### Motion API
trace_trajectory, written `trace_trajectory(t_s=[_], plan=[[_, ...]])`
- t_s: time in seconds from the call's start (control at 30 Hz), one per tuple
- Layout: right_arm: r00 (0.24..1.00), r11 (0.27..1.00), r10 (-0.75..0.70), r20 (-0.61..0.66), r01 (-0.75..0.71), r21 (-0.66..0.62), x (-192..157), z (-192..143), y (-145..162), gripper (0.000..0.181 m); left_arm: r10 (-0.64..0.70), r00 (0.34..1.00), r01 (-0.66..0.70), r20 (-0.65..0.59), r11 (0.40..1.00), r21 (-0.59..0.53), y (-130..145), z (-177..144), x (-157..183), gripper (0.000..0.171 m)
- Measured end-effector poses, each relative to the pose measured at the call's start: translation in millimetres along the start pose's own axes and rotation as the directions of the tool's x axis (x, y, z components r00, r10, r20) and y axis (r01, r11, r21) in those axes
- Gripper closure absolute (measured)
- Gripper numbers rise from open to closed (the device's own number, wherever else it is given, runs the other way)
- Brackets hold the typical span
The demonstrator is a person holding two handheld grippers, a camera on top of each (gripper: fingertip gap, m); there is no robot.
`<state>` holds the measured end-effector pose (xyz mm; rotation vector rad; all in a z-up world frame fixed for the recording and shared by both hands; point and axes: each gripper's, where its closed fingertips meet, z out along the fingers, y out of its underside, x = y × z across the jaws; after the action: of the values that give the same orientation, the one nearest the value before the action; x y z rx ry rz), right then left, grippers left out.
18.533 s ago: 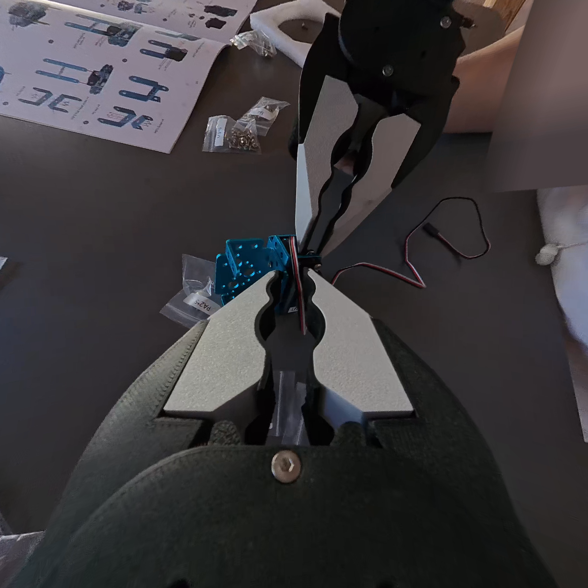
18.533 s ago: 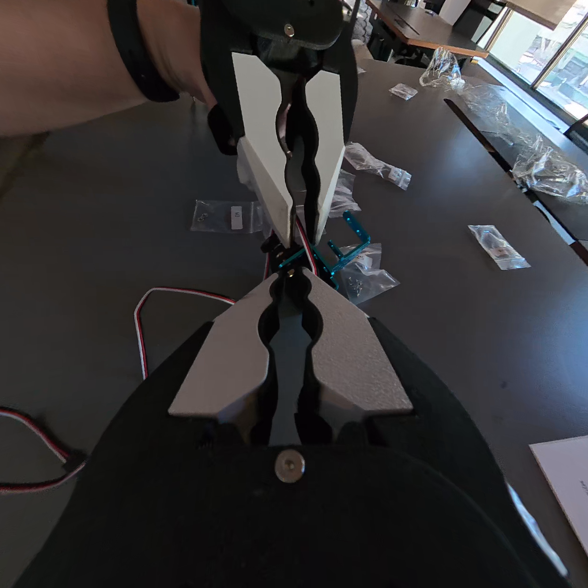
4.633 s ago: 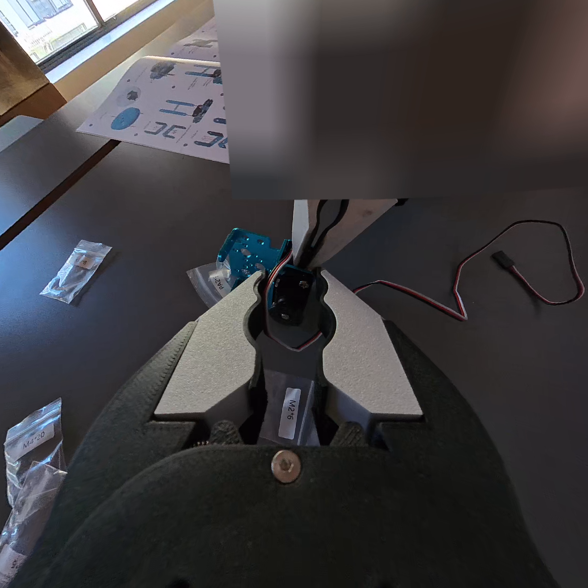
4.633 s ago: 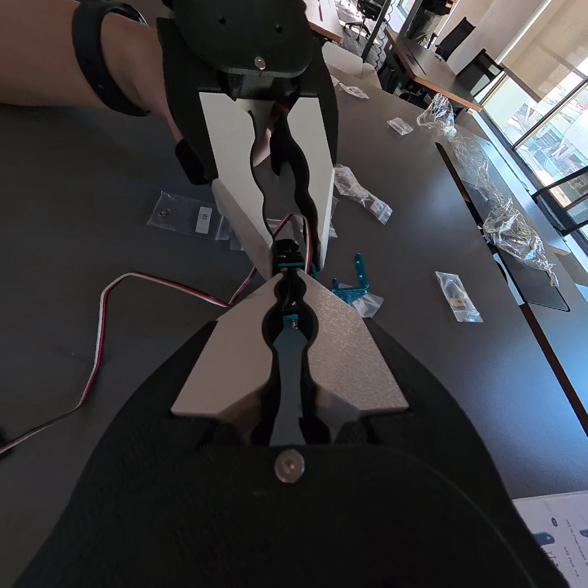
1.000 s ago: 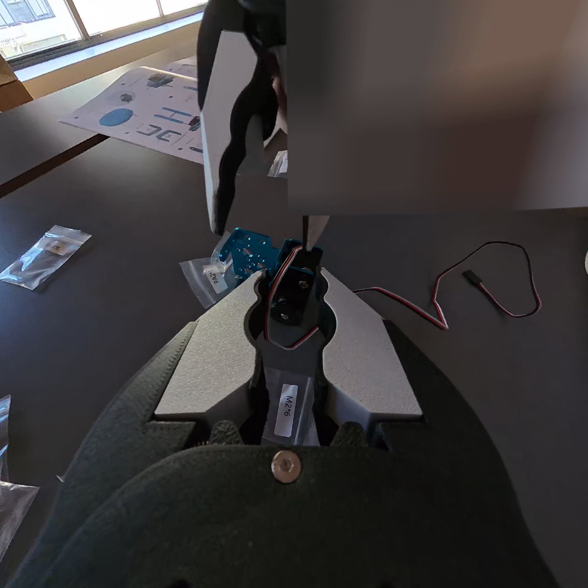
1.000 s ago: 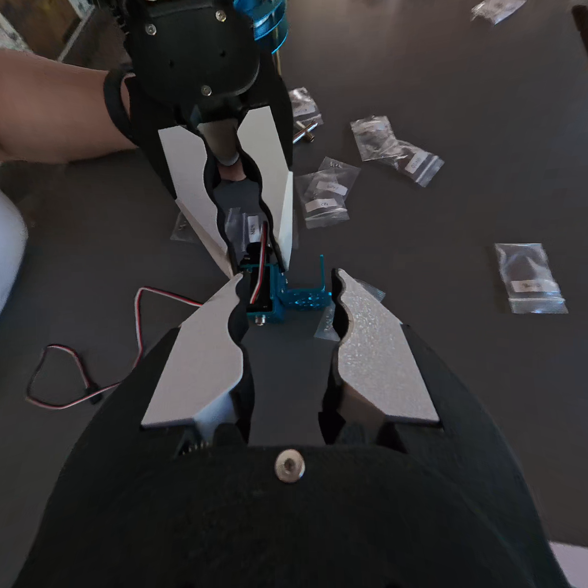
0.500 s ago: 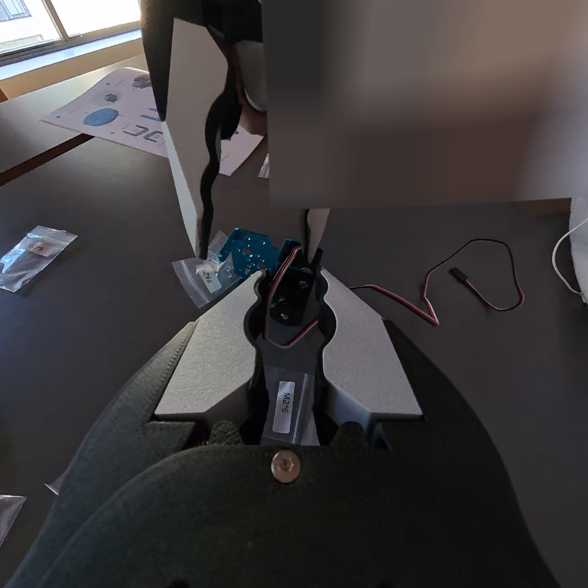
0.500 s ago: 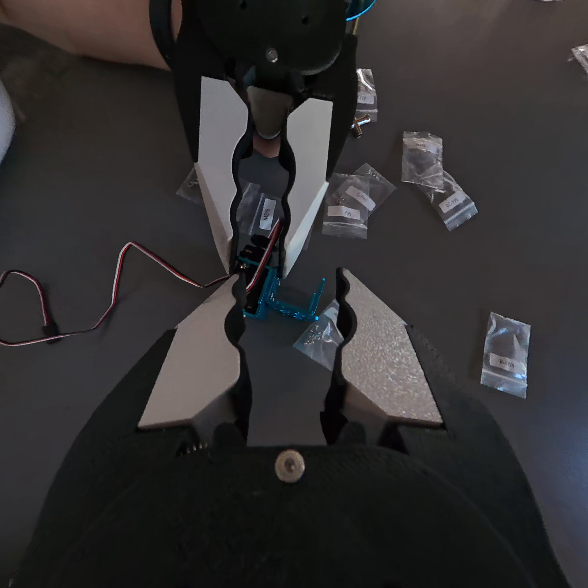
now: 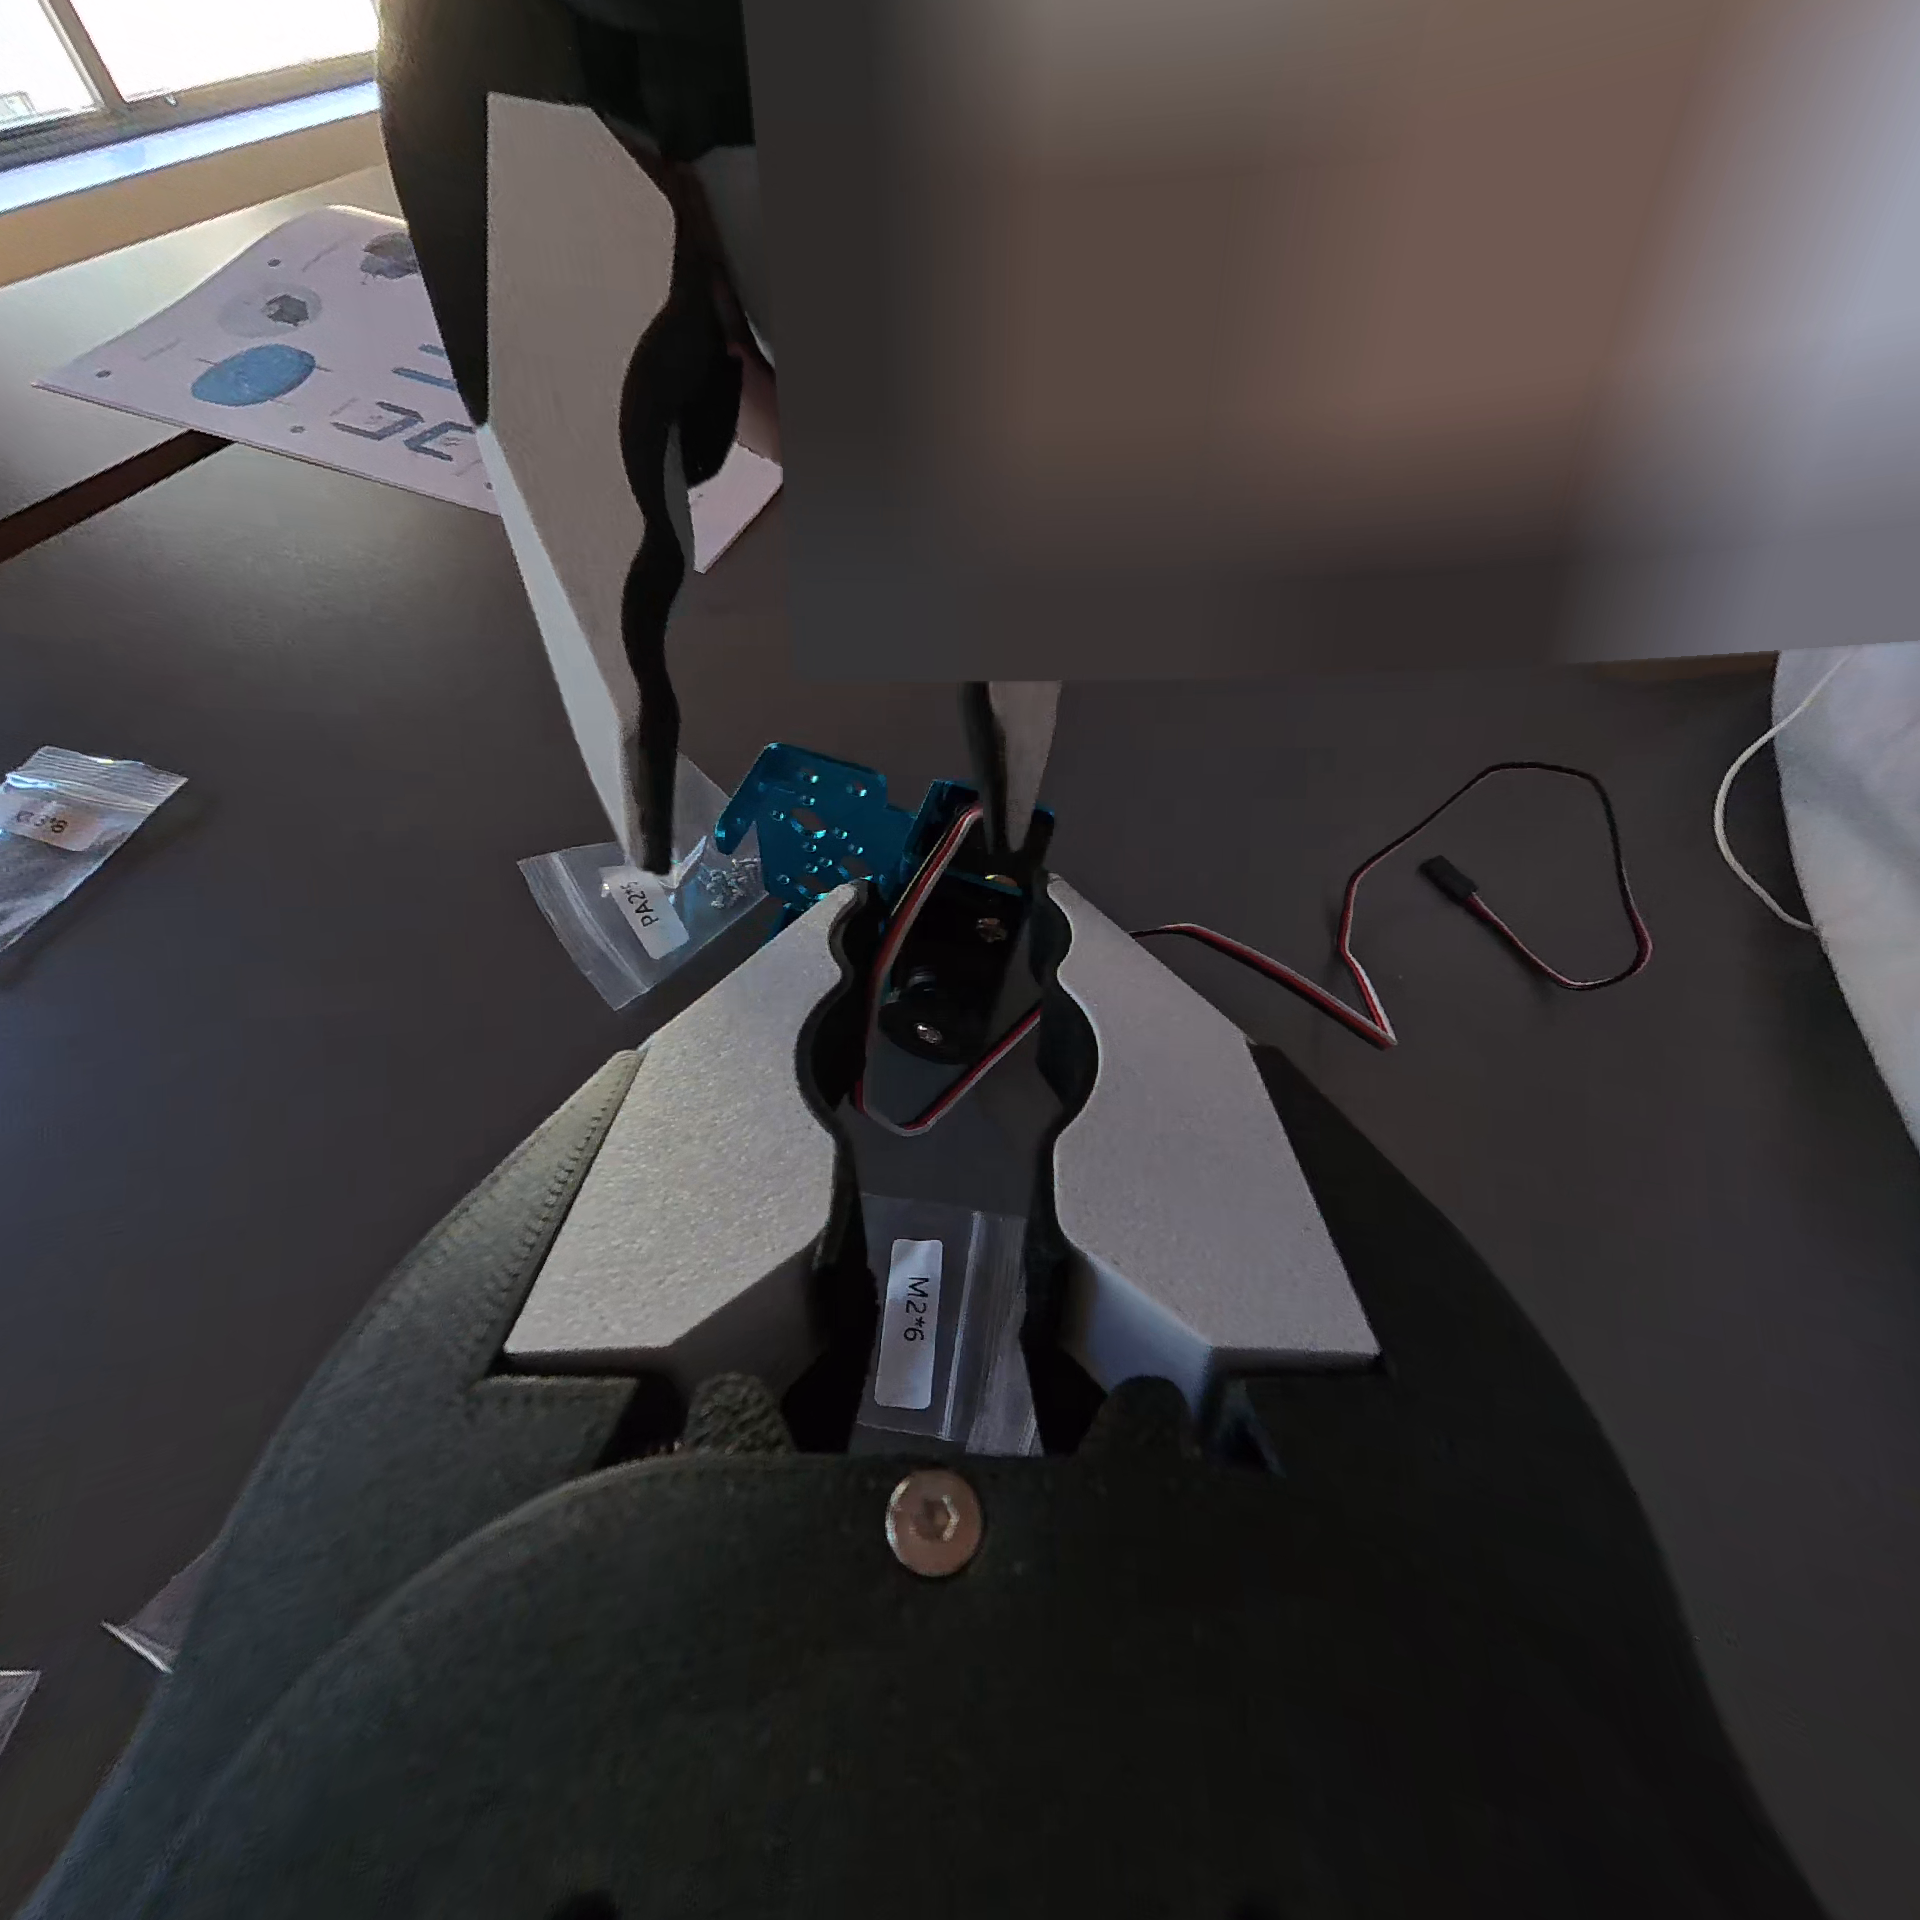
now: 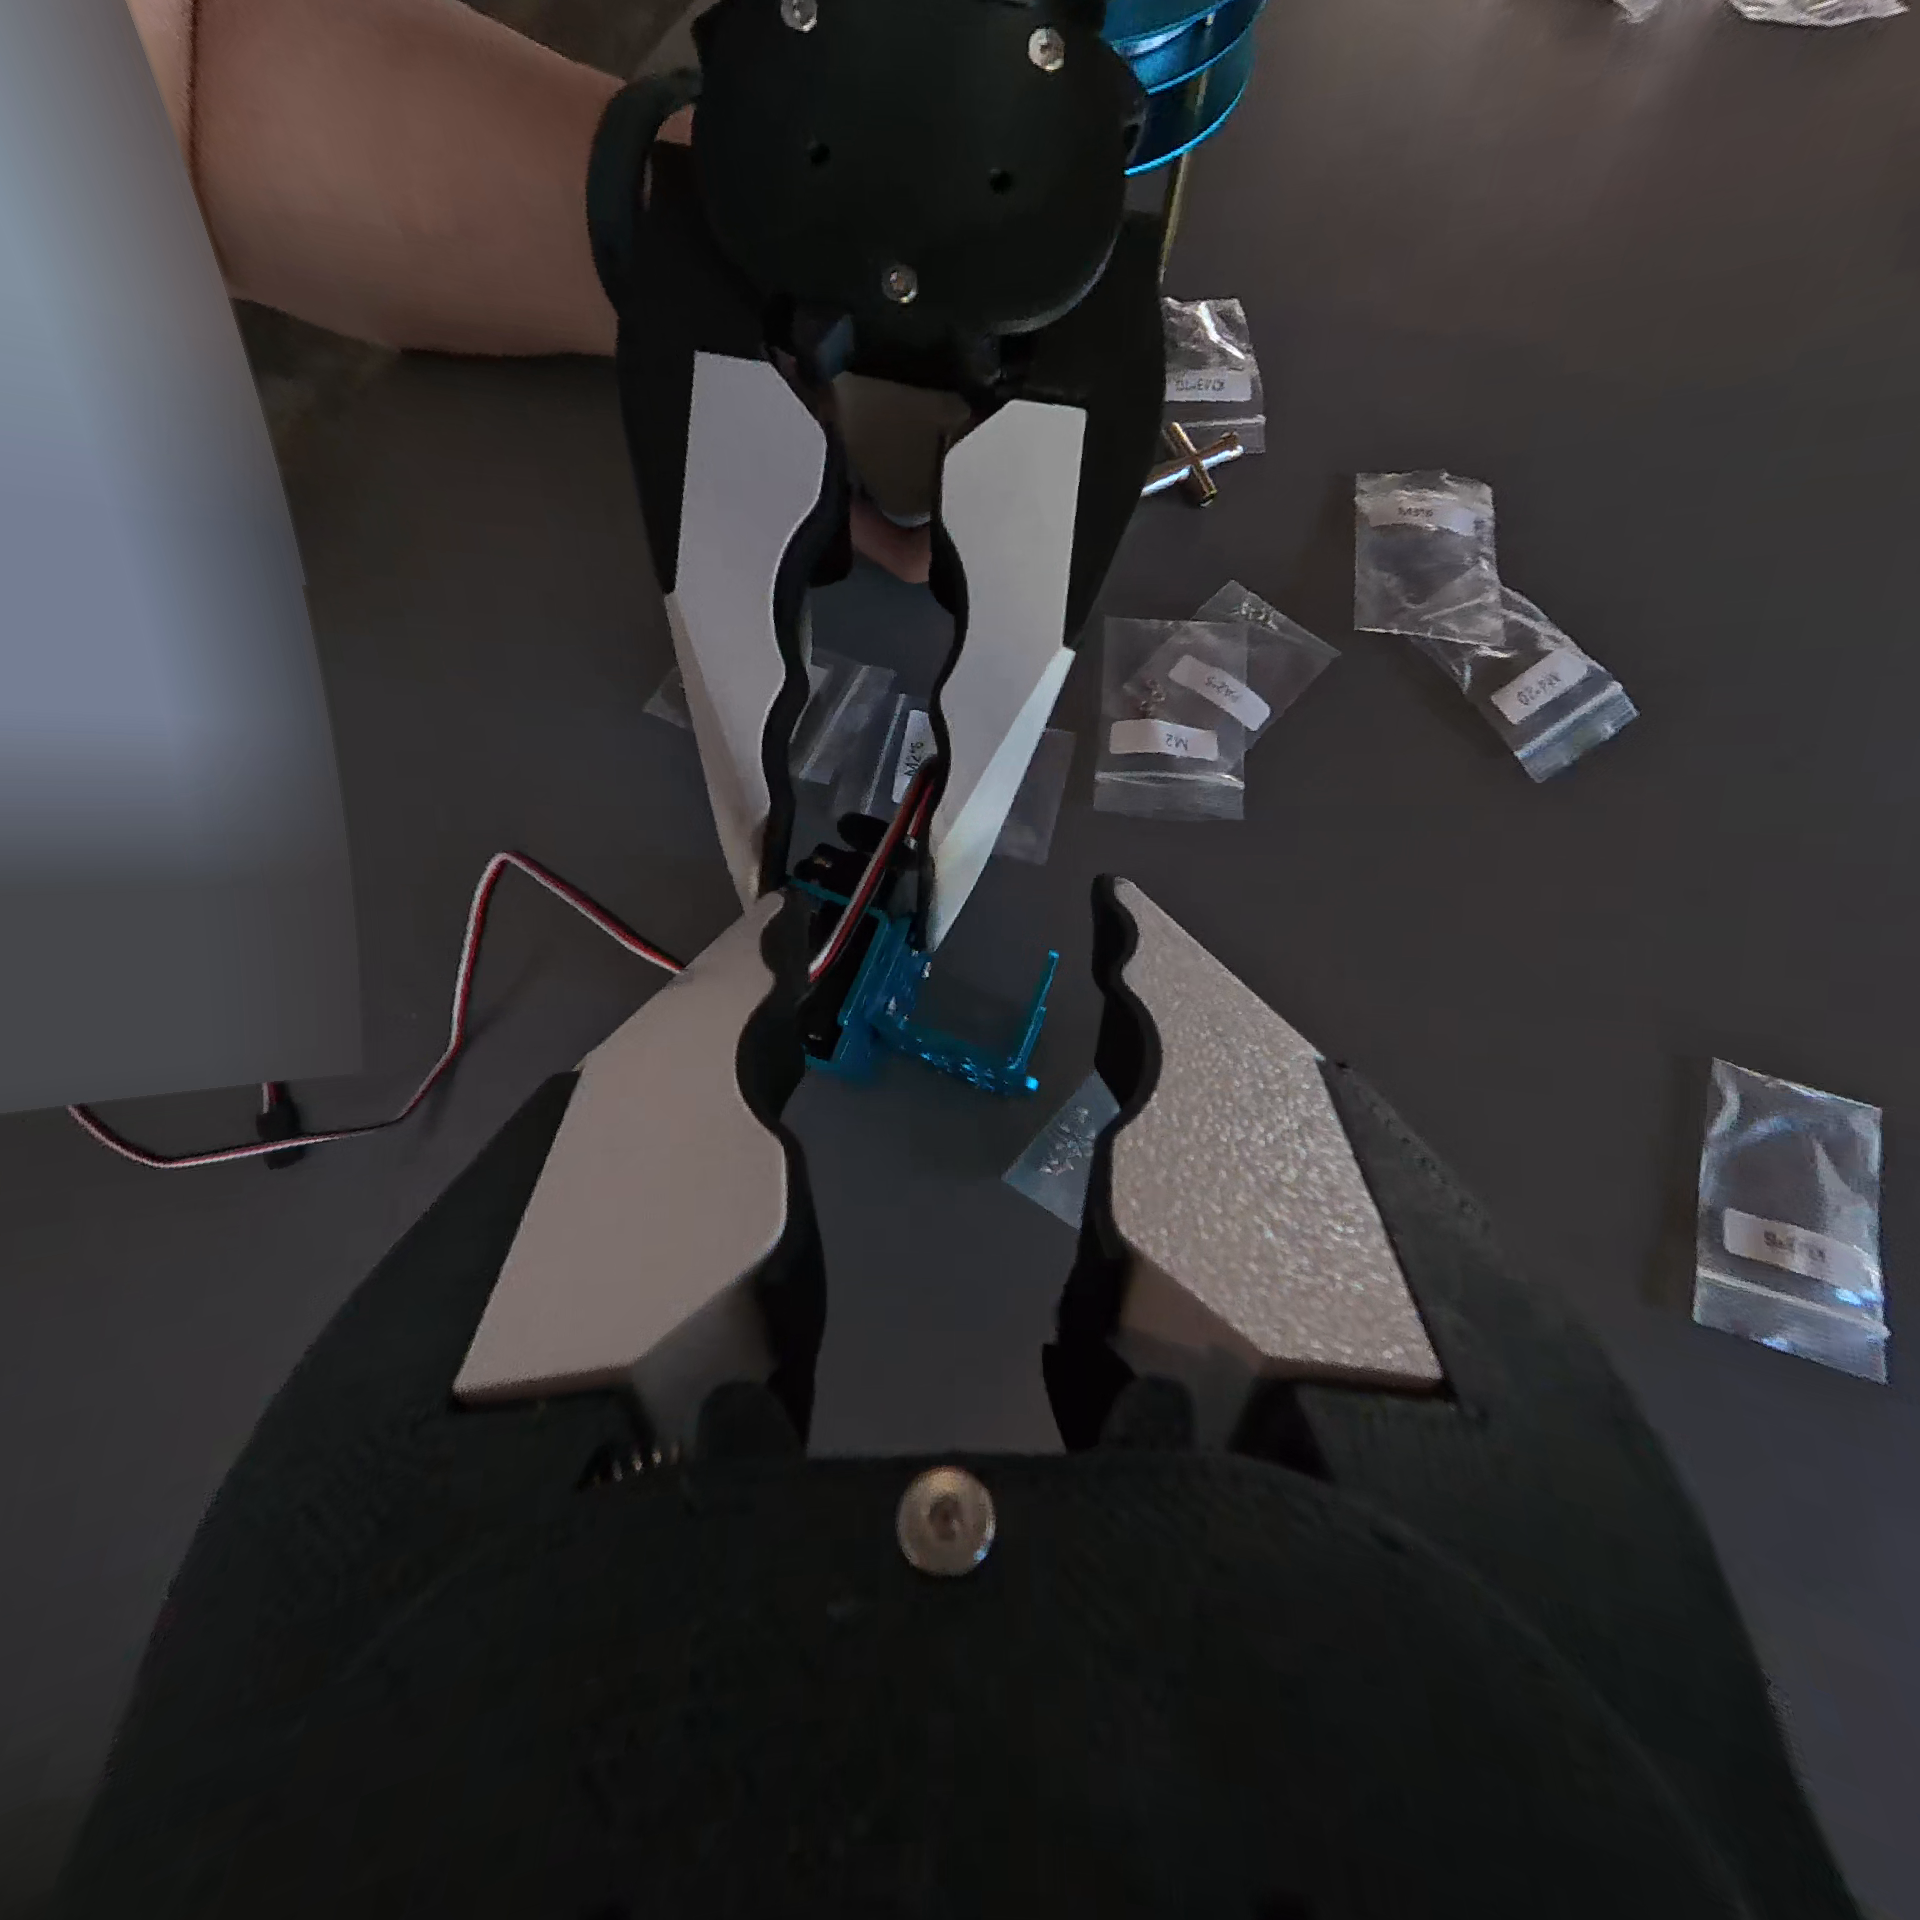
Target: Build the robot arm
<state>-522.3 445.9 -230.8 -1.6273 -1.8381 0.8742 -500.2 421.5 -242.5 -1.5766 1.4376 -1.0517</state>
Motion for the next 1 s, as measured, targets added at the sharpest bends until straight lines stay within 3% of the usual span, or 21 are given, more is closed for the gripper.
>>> trace_trajectory(t_s=[1.0], plan=[[0.998,0.998,0.058,0.022,-0.058,0.005,2.2,5.5,5.4,0.127,-0.003,1.000,0.003,-0.014,1.000,-0.002,0.4,-0.6,0.9,0.143]])
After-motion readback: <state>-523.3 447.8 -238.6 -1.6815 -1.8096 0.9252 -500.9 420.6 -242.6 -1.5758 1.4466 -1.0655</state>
